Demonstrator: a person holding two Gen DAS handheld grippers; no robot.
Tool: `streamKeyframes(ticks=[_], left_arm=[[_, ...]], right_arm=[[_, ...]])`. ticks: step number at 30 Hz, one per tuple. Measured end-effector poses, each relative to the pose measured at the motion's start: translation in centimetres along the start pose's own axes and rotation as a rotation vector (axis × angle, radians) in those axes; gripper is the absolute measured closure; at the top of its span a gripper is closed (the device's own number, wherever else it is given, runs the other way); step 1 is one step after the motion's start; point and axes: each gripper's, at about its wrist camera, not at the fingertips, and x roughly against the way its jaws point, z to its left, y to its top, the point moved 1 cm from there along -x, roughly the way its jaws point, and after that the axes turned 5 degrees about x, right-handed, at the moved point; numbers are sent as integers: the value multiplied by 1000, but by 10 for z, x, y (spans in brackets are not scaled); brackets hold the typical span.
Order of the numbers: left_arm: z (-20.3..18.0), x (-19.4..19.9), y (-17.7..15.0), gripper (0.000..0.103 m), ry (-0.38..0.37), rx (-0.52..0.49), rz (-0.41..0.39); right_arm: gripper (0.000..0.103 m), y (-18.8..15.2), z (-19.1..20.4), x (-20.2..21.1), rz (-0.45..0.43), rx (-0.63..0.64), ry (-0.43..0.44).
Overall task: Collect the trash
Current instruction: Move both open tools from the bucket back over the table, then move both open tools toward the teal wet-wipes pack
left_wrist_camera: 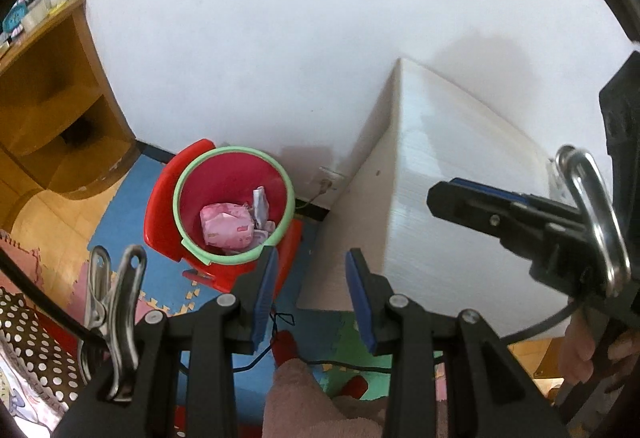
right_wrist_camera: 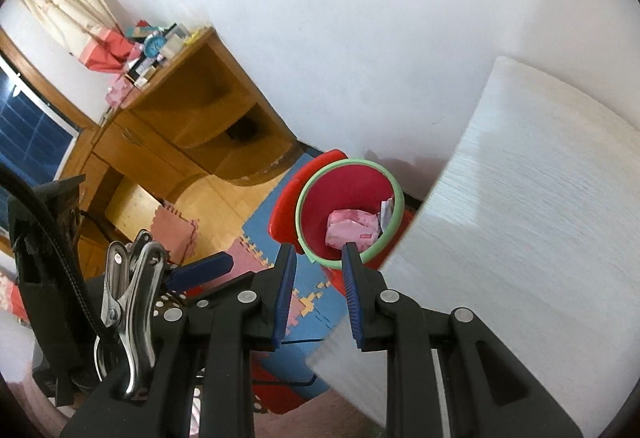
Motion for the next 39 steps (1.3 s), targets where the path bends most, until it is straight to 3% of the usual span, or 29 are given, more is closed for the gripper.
streamKeyframes(ticks=[12,21,33,39], left_arm=[[-70,41,-28,67,-10,-89,-51],[-130,50,-55,67,-55,-137,-59],[-217,55,-71,67,-141,-211,-50],[-257,54,-72,67,-200,-312,-36]], right_arm=[[79,-40,-19,82,-104,-48,-19],[79,-79,-45,147,-188,-97,-49],[78,-121,-88,226,-270,-163,-163],[78,-134,-104,246,-287,-227,-219]])
